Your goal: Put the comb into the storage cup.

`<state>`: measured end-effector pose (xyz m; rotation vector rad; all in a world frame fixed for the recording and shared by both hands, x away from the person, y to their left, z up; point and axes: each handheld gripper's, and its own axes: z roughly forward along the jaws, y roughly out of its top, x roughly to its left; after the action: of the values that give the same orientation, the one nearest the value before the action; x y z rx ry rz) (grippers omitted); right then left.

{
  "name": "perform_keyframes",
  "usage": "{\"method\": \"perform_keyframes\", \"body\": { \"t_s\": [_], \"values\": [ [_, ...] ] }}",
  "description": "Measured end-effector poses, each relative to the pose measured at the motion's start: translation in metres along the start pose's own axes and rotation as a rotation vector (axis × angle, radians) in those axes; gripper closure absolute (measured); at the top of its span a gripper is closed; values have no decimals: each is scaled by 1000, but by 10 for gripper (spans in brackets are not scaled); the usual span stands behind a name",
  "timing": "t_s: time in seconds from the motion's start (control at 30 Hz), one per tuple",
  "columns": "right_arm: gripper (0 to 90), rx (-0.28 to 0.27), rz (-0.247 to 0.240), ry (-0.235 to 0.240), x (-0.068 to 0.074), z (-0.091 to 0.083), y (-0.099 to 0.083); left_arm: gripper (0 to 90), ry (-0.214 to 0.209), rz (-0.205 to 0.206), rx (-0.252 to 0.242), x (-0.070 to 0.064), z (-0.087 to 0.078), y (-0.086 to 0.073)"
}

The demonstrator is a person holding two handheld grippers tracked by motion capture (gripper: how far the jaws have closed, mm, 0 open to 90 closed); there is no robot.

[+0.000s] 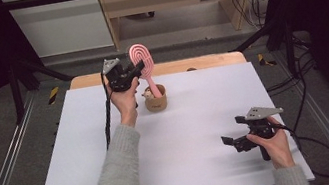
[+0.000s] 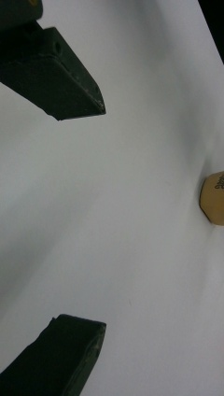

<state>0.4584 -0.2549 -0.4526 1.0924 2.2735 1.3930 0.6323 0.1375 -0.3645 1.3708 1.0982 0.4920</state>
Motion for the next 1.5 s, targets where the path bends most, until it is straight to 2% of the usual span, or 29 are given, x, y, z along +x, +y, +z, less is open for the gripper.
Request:
{"method": "perform_keyframes", "body": {
  "t_s": [0.87,1.5],
  "values": [
    [5,2,-1,-1,0,1,0,640,-1,-22,14,10,0,-20],
    [5,-2,-2,-3,0,1,0,637,6,-47,12,20,-4,-25]
  ]
}}
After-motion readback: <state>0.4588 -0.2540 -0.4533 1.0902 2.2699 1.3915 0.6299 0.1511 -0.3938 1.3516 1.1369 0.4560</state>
